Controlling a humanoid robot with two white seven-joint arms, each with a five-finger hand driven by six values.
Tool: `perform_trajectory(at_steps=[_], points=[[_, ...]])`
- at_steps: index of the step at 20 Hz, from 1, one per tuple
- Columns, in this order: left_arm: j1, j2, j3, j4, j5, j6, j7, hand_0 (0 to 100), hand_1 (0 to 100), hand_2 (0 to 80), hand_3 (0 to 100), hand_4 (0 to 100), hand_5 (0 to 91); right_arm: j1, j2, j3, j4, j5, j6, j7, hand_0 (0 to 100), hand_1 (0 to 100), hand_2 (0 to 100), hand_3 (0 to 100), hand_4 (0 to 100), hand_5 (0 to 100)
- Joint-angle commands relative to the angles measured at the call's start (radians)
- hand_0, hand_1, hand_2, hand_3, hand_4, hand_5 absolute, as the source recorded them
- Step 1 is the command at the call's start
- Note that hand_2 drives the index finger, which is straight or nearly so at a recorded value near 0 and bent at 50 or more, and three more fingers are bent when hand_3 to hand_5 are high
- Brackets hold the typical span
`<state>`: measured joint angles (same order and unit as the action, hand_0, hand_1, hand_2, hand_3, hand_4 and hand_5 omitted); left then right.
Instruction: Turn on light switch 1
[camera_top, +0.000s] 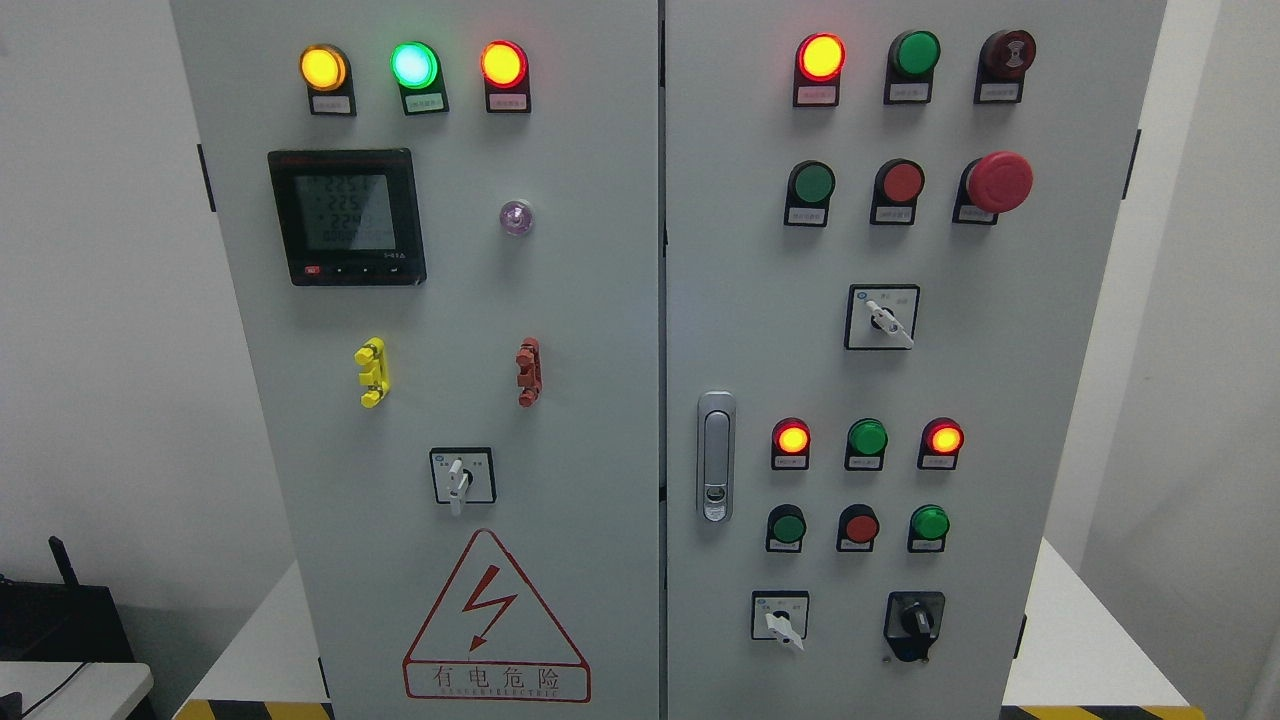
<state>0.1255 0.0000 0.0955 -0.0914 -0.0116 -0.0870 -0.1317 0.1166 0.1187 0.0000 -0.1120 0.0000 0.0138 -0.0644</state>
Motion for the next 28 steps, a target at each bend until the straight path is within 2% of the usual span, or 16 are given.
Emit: perform_trajectory(at_steps=[1, 11, 14, 19, 24, 28], points=[[0.000, 0.014, 0.001, 0.001, 0.015, -0.004, 0.000, 31, 0, 0.0, 0, 0, 0.0, 0.000, 0.001, 0.017, 0.000, -0.025, 0.000, 0.000, 12, 39, 0, 0, 0, 0], [0.000, 0.012, 0.001, -0.001, 0.015, -0.002, 0.001, 30, 0, 0.0, 0, 0, 0.0, 0.000, 0.001, 0.017, 0.000, -0.025, 0.000, 0.000, 12, 39, 0, 0, 0, 0], [0.000, 0.012, 0.001, -0.007, 0.015, -0.004, 0.035, 29, 0, 0.0, 0, 0, 0.0, 0.000, -0.001, 0.017, 0.000, -0.025, 0.000, 0.000, 12, 39, 0, 0, 0, 0], [0.002, 0.008, 0.009, -0.017, 0.015, -0.007, 0.038, 29, 0, 0.0, 0, 0, 0.0, 0.000, 0.001, 0.017, 0.000, -0.025, 0.000, 0.000, 12, 39, 0, 0, 0, 0], [0.031, 0.011, 0.171, -0.122, -0.019, -0.005, 0.030, 29, 0, 0.0, 0, 0, 0.0, 0.000, 0.001, 0.017, 0.000, -0.025, 0.000, 0.000, 12, 39, 0, 0, 0, 0], [0.062, 0.015, 0.333, -0.232, -0.116, -0.005, 0.026, 28, 0, 0.0, 0, 0, 0.0, 0.000, -0.001, 0.017, 0.000, -0.025, 0.000, 0.000, 12, 39, 0, 0, 0, 0]])
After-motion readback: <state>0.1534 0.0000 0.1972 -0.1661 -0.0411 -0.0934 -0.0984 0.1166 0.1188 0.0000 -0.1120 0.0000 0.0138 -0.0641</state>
